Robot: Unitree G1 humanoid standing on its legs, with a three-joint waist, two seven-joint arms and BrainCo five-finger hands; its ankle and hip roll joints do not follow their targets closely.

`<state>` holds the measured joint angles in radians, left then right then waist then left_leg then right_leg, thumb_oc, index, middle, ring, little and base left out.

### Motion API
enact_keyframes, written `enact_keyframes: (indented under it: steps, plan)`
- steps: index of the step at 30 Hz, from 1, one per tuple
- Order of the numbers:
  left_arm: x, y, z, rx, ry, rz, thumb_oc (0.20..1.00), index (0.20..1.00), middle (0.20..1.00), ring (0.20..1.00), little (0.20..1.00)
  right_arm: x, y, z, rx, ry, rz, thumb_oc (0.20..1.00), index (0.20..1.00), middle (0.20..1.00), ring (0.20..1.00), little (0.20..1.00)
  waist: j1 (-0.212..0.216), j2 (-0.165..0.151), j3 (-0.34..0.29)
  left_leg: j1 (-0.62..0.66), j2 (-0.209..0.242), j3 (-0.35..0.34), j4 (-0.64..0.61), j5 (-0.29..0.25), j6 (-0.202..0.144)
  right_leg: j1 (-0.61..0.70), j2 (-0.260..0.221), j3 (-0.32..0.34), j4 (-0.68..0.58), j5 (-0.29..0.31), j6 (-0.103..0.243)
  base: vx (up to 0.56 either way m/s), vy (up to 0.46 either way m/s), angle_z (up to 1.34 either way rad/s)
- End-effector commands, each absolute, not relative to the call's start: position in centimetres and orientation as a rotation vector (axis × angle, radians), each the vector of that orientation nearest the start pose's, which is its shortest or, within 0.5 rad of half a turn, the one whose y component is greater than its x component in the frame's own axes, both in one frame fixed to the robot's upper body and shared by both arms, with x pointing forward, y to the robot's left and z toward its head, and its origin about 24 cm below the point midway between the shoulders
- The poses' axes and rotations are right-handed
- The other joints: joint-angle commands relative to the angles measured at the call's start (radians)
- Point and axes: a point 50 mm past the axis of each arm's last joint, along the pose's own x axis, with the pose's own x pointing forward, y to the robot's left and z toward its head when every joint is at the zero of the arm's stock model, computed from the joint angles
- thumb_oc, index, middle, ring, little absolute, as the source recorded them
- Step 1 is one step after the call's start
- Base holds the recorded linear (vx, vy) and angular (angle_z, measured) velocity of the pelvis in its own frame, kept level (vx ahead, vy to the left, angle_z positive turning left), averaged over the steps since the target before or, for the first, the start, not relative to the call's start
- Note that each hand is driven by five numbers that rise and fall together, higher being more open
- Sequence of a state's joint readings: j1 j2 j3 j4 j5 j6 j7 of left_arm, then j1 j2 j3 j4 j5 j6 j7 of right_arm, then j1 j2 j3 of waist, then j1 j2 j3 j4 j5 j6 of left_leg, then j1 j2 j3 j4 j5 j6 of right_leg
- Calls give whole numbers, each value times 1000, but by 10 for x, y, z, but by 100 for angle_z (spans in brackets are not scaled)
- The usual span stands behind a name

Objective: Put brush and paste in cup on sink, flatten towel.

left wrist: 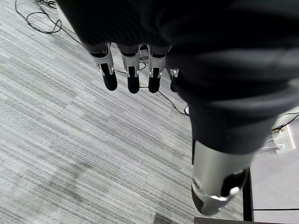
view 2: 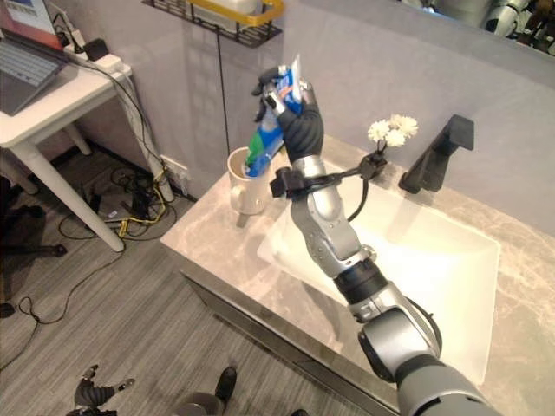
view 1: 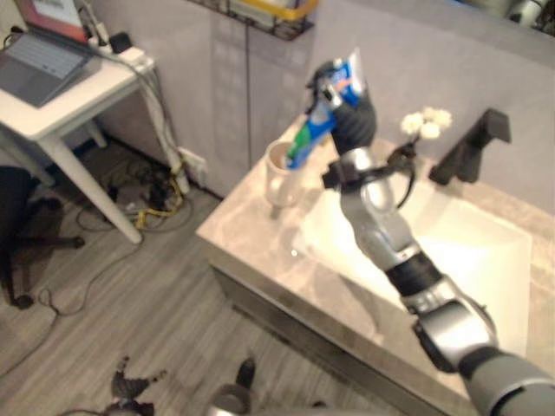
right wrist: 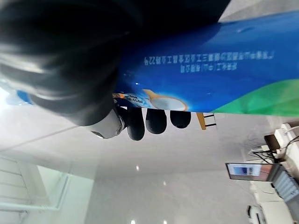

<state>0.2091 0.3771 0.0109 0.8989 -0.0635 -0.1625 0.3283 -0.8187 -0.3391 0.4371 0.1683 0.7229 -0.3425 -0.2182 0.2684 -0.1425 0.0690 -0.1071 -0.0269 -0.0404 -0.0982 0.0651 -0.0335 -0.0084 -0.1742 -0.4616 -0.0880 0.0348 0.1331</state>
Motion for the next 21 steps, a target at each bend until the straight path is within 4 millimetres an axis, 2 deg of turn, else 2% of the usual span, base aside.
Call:
enact_keyframes:
  steps: [1, 9, 21]
  plan:
    - [95, 321, -106, 513, 830, 524, 1000, 1000, 1000, 1000, 1000, 315, -76, 296, 291, -894, 452, 200, 200, 200, 200, 200, 29, -17, 17, 0, 24, -37, 11, -92, 29, 35, -66, -29, 1, 14, 37, -8, 15, -4]
    - [101, 320, -105, 514, 813, 529, 1000, 1000, 1000, 1000, 1000, 317, -71, 298, 281, -891, 444, 200, 200, 200, 200, 200, 33, -42, 35, -20, 23, -41, 11, -87, 28, 15, -62, -23, 1, 20, 36, 0, 4, 0]
    - [107, 318, -104, 518, 796, 527, 1000, 1000, 1000, 1000, 1000, 320, -68, 296, 250, -876, 451, 200, 200, 200, 200, 200, 28, -56, 51, -36, 22, -41, 11, -83, 29, -1, -60, -18, 1, 26, 37, 0, 0, 0]
